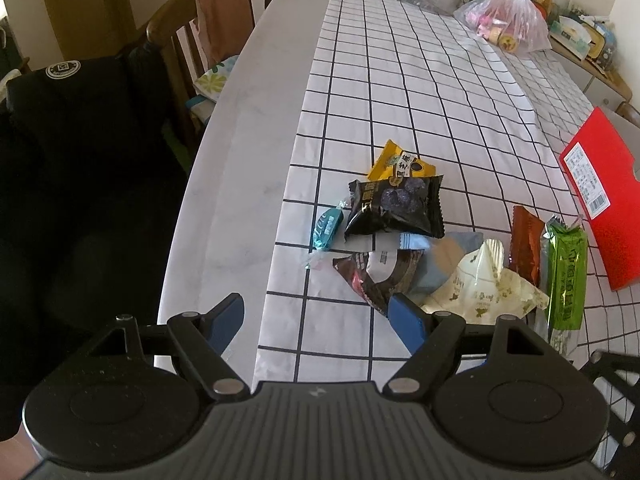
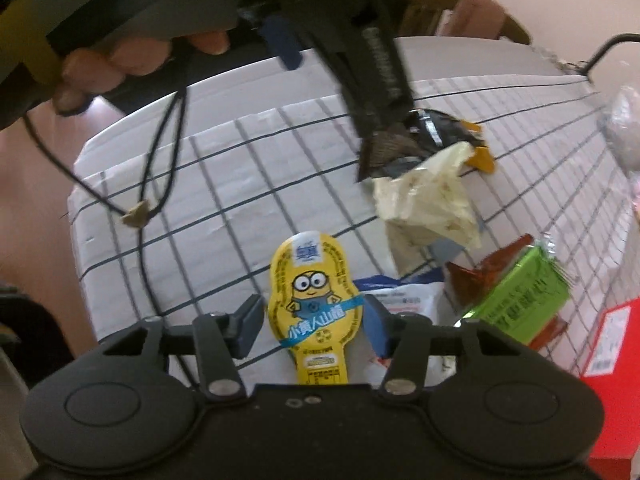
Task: Organize snacks
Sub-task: 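Grasp the yellow Minion snack with the right gripper while the left grasps a dark chocolate wrapper, then carry both snacks over the red box and lower them inside, then open both grippers to drop the snacks into the box, then move both tools back toward the remaining snacks on the tablecloth, then grasp the green snack bar with the right gripper while the left grasps the blue-wrapped candy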
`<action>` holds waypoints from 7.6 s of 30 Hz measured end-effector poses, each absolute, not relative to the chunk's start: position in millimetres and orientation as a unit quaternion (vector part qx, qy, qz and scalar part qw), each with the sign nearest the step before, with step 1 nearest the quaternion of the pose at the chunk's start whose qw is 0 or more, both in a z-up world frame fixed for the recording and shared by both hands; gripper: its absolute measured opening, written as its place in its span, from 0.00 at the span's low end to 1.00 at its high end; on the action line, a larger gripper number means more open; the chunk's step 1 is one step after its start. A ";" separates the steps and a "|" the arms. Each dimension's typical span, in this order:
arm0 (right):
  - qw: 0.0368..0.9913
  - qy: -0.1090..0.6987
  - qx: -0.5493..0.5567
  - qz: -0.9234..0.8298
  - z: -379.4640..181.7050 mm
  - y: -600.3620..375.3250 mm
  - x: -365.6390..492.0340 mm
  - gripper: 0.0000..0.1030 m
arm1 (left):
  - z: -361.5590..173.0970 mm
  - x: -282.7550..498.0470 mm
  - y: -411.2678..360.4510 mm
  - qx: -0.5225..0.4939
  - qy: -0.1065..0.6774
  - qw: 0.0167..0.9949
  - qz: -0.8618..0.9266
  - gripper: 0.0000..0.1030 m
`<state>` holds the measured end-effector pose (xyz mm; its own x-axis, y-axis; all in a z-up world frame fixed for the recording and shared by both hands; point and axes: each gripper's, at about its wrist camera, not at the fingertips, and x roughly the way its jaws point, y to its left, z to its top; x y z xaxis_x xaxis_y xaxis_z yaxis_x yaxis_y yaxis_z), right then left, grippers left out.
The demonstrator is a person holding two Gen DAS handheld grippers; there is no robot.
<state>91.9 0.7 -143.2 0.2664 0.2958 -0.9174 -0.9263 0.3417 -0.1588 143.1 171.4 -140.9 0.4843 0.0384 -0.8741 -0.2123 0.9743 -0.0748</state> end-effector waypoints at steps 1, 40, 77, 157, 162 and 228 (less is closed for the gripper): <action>0.697 0.422 -0.379 0.439 -144.0 2.5 91.3 0.51 | -140.9 144.0 171.5 -0.087 0.503 0.857 0.073 0.77; 0.782 0.461 -0.172 0.381 -79.6 -100.8 120.9 0.49 | -153.9 176.1 159.0 -0.119 0.523 0.844 0.030 0.27; 0.901 0.378 -0.045 0.207 4.6 -374.8 234.7 0.49 | -11.8 200.0 -93.8 -0.059 0.436 0.893 -0.097 0.27; 0.881 0.403 -0.045 0.245 -6.0 -382.5 290.7 0.90 | -26.7 270.4 -174.1 -0.038 0.464 0.882 -0.074 0.59; 0.892 0.374 -0.033 0.252 10.8 -365.5 267.6 0.95 | -13.5 250.9 -151.6 -0.040 0.441 0.893 -0.084 0.61; 0.808 0.545 -0.049 0.217 -115.6 -95.4 190.5 0.81 | -168.4 223.4 197.0 -0.062 0.549 0.834 0.011 0.62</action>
<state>190.5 -95.4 -115.6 0.3116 0.2979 -0.9023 -0.4045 0.9008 0.1577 223.4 197.0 -168.4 0.3979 -0.0489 -0.9161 -0.0869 0.9921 -0.0907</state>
